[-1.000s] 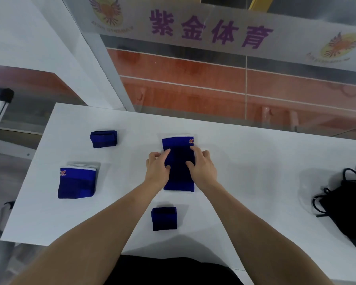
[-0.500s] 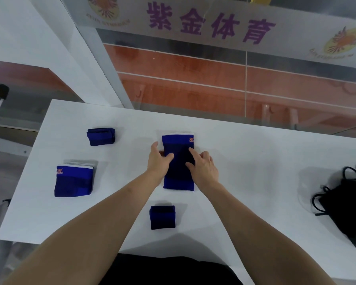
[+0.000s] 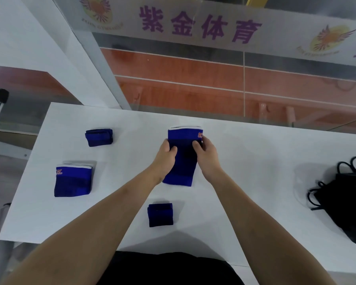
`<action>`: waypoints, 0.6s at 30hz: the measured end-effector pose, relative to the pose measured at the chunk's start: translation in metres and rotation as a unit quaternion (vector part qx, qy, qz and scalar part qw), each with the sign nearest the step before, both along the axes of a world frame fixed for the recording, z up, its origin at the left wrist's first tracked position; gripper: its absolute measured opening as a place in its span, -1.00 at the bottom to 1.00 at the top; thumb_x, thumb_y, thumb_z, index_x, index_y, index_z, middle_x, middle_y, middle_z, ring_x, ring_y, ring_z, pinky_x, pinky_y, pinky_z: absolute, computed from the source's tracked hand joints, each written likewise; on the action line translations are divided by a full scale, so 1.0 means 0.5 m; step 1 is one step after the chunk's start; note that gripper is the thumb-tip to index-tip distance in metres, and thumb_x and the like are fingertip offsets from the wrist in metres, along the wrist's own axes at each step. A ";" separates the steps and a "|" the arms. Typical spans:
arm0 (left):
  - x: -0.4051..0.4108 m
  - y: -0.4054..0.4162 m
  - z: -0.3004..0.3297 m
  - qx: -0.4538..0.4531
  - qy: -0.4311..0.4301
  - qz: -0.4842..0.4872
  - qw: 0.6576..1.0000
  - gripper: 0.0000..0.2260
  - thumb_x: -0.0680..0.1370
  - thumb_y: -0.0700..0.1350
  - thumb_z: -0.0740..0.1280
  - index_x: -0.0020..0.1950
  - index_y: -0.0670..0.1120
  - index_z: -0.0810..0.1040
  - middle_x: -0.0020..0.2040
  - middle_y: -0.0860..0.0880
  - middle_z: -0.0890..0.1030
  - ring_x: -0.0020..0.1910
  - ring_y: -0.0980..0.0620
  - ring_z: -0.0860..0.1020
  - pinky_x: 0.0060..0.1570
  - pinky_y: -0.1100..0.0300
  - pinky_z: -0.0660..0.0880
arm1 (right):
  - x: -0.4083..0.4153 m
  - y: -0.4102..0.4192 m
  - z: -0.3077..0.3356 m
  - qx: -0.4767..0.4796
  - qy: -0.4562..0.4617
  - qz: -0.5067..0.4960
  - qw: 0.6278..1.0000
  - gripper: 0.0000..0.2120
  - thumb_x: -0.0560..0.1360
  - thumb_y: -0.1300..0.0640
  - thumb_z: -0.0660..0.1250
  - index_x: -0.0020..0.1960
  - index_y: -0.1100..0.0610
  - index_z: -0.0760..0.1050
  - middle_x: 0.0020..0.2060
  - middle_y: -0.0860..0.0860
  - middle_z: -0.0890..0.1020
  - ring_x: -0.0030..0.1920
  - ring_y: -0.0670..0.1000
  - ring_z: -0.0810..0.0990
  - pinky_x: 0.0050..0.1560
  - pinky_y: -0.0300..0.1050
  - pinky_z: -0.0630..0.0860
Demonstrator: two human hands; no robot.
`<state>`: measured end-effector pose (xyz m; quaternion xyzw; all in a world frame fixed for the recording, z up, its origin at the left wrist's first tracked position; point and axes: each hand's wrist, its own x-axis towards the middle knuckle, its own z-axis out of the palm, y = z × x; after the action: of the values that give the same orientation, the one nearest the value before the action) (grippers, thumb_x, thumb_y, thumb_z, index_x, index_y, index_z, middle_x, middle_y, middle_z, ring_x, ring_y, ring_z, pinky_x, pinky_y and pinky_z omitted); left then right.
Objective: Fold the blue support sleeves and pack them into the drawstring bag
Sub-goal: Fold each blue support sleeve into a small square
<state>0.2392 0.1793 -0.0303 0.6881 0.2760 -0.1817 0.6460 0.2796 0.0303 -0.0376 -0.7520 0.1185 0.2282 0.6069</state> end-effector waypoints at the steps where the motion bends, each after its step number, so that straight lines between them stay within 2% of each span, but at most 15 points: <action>1: 0.003 0.001 0.006 -0.011 -0.014 0.010 1.000 -0.80 0.70 -0.08 0.12 0.31 0.05 0.38 0.24 0.02 0.56 0.21 -0.03 0.56 0.24 -0.11 0.53 | 0.006 0.003 0.014 -0.006 -0.018 0.002 1.000 -0.79 0.69 0.17 0.16 0.21 0.07 0.54 0.02 -0.03 0.69 -0.03 -0.05 0.62 -0.06 -0.15 0.50; 3: 0.011 -0.001 0.022 -0.024 -0.044 0.030 0.998 -0.80 0.69 -0.06 0.14 0.32 0.03 0.35 0.28 -0.01 0.53 0.23 -0.05 0.56 0.23 -0.11 0.56 | 0.015 0.009 0.042 -0.010 -0.045 -0.006 0.999 -0.77 0.70 0.20 0.12 0.21 0.08 0.52 0.05 -0.04 0.68 -0.01 -0.06 0.62 -0.05 -0.14 0.49; 5: 0.018 -0.003 0.039 -0.016 -0.099 0.049 0.994 -0.78 0.71 -0.10 0.12 0.35 -0.01 0.34 0.31 -0.04 0.51 0.25 -0.03 0.55 0.18 0.05 0.59 | 0.020 0.010 0.068 -0.002 -0.087 -0.021 0.996 -0.80 0.71 0.23 0.12 0.22 0.07 0.49 0.06 -0.06 0.66 0.01 -0.09 0.62 -0.02 -0.15 0.54; 7: 0.019 -0.003 0.054 0.032 -0.174 0.043 0.983 -0.75 0.72 -0.15 0.10 0.40 -0.07 0.34 0.32 -0.05 0.48 0.24 0.06 0.52 0.10 0.35 0.52 | 0.022 0.002 0.090 0.005 -0.149 -0.014 0.989 -0.82 0.71 0.24 0.14 0.21 0.08 0.47 0.05 -0.07 0.67 0.02 -0.08 0.63 0.02 -0.15 0.57; 9: 0.012 0.008 0.060 0.127 -0.246 0.029 0.961 -0.75 0.72 -0.18 0.12 0.39 -0.14 0.38 0.29 -0.08 0.48 0.23 0.09 0.50 0.14 0.45 0.42 | 0.017 -0.017 0.102 -0.022 -0.218 0.029 0.975 -0.81 0.72 0.20 0.16 0.27 0.08 0.48 0.08 -0.07 0.67 0.07 -0.08 0.63 0.09 -0.19 0.55; 12: -0.017 0.041 0.038 0.253 -0.344 -0.022 0.904 -0.71 0.63 -0.35 0.25 0.32 -0.15 0.51 0.24 -0.07 0.56 0.23 0.00 0.54 0.28 0.24 0.44 | -0.003 -0.058 0.082 -0.112 -0.355 0.106 0.922 -0.74 0.68 0.26 0.26 0.35 0.18 0.51 0.22 0.03 0.65 0.23 0.03 0.62 0.29 -0.13 0.50; 14: -0.051 0.059 0.010 0.274 -0.323 -0.075 0.903 -0.60 0.55 -0.43 0.28 0.31 -0.08 0.55 0.25 -0.01 0.58 0.26 0.01 0.54 0.32 0.21 0.43 | -0.030 -0.087 0.047 -0.133 -0.400 0.160 0.893 -0.72 0.65 0.31 0.30 0.35 0.21 0.54 0.29 0.06 0.63 0.31 0.07 0.60 0.36 -0.10 0.48; 16: -0.090 0.072 -0.027 0.296 -0.270 -0.149 0.904 -0.54 0.53 -0.42 0.30 0.32 -0.01 0.55 0.29 0.03 0.59 0.29 0.04 0.54 0.33 0.19 0.43 | -0.065 -0.113 0.010 -0.151 -0.375 0.212 0.890 -0.71 0.65 0.28 0.31 0.36 0.17 0.54 0.30 0.04 0.62 0.31 0.06 0.60 0.36 -0.09 0.49; 18: -0.125 0.079 -0.065 0.311 -0.240 -0.219 0.893 -0.60 0.57 -0.37 0.32 0.34 -0.02 0.58 0.29 0.01 0.61 0.27 0.01 0.56 0.31 0.09 0.48 | -0.101 -0.131 -0.012 -0.168 -0.292 0.248 0.908 -0.74 0.69 0.18 0.27 0.36 0.08 0.51 0.25 -0.01 0.65 0.23 0.03 0.61 0.28 -0.08 0.53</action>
<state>0.1767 0.2189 -0.0627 0.9196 -0.0022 -0.0530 0.3892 0.2293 -0.0353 -0.0434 -0.8811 -0.2174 0.1181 0.4029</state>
